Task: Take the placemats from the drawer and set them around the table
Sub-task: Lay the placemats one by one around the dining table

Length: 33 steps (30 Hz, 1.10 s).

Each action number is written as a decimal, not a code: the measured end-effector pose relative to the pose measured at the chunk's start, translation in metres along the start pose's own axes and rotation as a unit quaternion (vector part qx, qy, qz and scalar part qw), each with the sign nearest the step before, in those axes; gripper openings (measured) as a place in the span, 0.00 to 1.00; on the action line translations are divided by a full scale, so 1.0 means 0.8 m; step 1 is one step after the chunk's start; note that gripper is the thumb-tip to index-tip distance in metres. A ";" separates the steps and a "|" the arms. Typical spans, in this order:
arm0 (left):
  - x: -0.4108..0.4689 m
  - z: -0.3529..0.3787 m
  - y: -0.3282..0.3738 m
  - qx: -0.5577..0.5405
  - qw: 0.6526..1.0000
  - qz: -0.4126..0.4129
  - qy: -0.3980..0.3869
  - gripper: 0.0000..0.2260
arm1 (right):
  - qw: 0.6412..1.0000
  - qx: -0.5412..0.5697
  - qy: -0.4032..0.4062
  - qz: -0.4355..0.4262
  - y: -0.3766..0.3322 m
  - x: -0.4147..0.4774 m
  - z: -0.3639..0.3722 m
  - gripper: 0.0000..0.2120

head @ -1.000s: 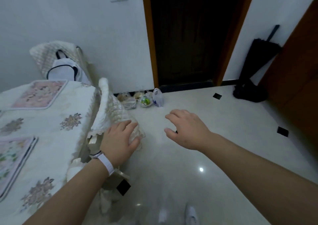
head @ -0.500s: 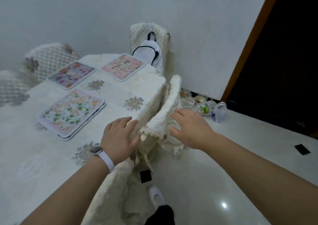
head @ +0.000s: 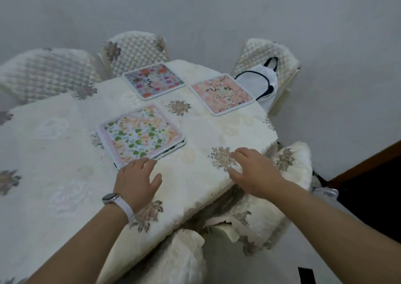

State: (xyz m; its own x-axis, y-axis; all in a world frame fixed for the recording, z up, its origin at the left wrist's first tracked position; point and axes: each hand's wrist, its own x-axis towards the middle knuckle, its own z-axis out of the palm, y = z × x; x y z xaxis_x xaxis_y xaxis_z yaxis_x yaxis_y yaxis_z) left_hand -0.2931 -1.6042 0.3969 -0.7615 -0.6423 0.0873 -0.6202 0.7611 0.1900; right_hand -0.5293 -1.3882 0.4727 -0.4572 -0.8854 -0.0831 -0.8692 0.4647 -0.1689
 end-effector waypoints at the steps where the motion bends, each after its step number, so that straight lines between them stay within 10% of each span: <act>1: 0.003 0.003 -0.013 -0.002 1.000 -0.017 -0.002 0.24 | 1.000 -0.003 -0.008 -0.008 -0.005 0.016 0.001 0.24; 14: 0.023 0.047 -0.112 -0.055 0.964 -0.241 -0.099 0.23 | 0.988 -0.015 -0.133 -0.078 -0.057 0.200 0.090 0.25; 23: 0.078 0.073 -0.115 -0.283 0.866 -0.407 -0.058 0.21 | 0.981 0.089 -0.169 -0.032 -0.072 0.330 0.148 0.26; 33: 0.129 0.102 -0.138 -0.299 0.796 -0.526 0.002 0.32 | 0.974 0.179 -0.138 0.017 -0.088 0.405 0.194 0.25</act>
State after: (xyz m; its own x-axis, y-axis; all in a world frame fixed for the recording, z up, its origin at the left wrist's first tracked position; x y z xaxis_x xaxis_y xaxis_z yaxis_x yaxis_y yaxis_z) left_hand -0.3185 -1.7466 0.3050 0.1213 -0.8971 -0.4248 -0.7137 -0.3763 0.5908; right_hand -0.5871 -1.7084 0.3054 -0.3736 -0.8599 -0.3477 -0.7106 0.5063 -0.4886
